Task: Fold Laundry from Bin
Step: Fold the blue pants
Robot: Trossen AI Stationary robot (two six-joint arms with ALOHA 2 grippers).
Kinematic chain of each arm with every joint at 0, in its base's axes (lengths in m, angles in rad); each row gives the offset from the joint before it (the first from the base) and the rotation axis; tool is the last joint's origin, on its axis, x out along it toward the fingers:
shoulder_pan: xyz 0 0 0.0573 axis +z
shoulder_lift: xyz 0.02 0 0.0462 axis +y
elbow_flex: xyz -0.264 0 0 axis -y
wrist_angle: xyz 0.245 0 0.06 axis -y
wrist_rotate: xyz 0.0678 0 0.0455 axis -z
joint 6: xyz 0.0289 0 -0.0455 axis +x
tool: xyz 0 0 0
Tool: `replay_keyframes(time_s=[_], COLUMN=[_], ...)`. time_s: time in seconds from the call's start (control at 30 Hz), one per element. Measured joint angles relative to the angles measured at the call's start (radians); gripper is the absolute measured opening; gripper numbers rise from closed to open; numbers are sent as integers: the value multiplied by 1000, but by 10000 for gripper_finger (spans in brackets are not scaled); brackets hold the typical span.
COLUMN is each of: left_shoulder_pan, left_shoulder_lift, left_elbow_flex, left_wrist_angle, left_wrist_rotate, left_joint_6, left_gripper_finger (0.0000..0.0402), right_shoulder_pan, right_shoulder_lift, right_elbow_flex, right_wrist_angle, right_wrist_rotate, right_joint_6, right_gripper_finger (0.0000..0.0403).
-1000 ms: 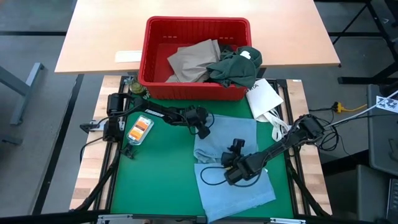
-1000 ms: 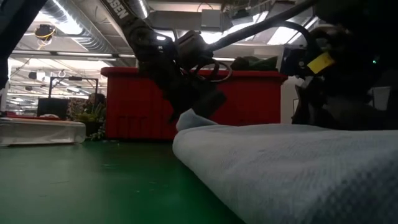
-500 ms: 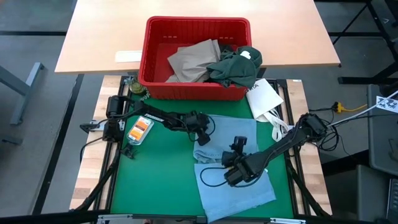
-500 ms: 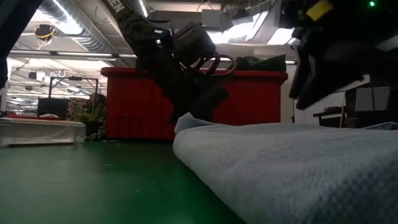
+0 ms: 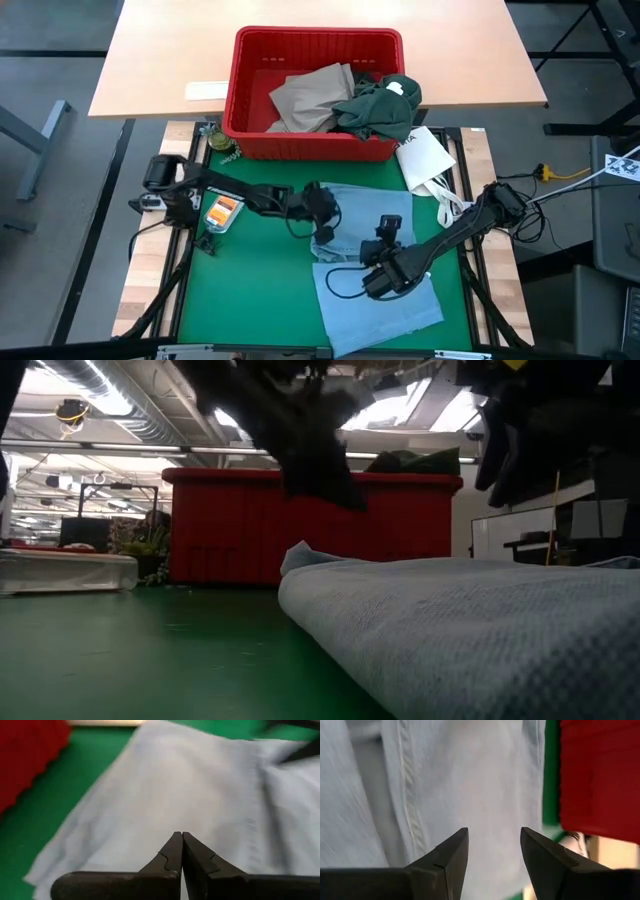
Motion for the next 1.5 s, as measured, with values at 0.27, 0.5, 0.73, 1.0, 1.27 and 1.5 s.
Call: replay_keyframes(time_s=[0.27, 0.5, 0.73, 1.0, 1.27, 1.5], left_shoulder_pan=[-131, -217, -262, -263, -253, -230], left_shoulder_lift=[-22, 8, 70, 161, 181, 131], left_elbow_flex=[1, 1, 1, 1, 7, 2], left_wrist_angle=[-16, -76, -92, -92, -223, -368], left_wrist_rotate=[4, -8, -66, -87, -108, -131], left_joint_6=[5, 4, -3, -4, -5, -4], left_gripper_finger=[1, 1, 1, 1, 1, 1], right_shoulder_pan=[0, 0, 0, 0, 0, -10], right_shoulder_lift=[0, -1, -2, -2, -7, -1], right_elbow_flex=[-3, -27, -132, -301, -368, -342], right_wrist_angle=[-196, -195, -111, 189, 318, 382], right_wrist_rotate=[-30, -85, -199, -216, -128, -71], right_joint_6=[63, 49, 49, 48, 99, 136], right_gripper_finger=[182, 182, 182, 182, 182, 182])
